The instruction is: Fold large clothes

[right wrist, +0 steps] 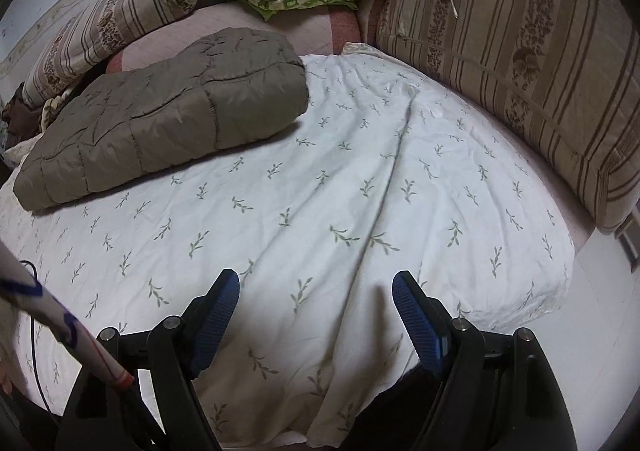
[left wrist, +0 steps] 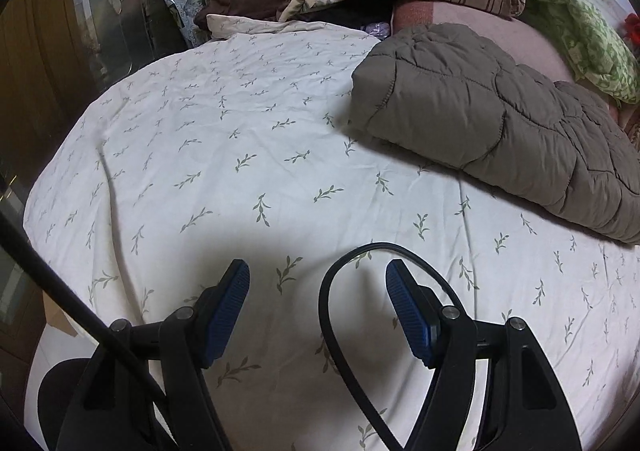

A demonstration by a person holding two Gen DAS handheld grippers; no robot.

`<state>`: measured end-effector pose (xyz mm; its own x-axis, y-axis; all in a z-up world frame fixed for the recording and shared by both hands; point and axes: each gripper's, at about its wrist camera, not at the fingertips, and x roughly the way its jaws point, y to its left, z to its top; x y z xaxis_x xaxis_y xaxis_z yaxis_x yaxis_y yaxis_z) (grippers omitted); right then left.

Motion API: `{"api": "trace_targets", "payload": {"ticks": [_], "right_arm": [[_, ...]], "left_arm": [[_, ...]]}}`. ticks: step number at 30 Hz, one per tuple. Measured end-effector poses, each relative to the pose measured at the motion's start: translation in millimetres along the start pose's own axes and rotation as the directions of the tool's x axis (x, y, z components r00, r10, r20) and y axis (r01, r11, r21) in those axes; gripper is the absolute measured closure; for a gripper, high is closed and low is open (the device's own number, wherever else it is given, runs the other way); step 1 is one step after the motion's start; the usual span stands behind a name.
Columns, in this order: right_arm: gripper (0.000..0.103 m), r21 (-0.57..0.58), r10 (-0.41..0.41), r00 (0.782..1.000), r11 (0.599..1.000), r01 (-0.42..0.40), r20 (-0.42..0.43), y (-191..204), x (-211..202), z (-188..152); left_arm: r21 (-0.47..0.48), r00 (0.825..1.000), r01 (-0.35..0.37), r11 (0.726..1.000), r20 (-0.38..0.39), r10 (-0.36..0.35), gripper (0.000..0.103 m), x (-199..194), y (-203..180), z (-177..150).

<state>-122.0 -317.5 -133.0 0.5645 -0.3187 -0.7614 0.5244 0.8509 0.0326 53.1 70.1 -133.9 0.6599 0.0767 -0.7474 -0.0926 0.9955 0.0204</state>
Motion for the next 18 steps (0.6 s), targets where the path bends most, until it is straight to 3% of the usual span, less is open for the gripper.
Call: {"api": "trace_targets", "payload": {"ticks": [13, 15, 18], "right_arm": [[0.02, -0.023, 0.02, 0.997, 1.0, -0.018, 0.073, 7.5, -43.1, 8.6], [0.02, -0.023, 0.022, 0.997, 1.0, -0.021, 0.067, 3.4, -43.1, 9.8], [0.02, -0.022, 0.025, 0.998, 0.999, -0.024, 0.05, -2.1, -38.4, 16.2]], "left_arm": [[-0.012, 0.997, -0.048, 0.999, 0.056, 0.049, 0.033, -21.0, 17.1, -0.5], [-0.024, 0.999, -0.031, 0.999, 0.012, 0.031, 0.033, -22.2, 19.2, 6.7], [-0.064, 0.999, 0.034, 0.997, 0.014, -0.033, 0.033, -32.7, 23.5, 24.5]]}}
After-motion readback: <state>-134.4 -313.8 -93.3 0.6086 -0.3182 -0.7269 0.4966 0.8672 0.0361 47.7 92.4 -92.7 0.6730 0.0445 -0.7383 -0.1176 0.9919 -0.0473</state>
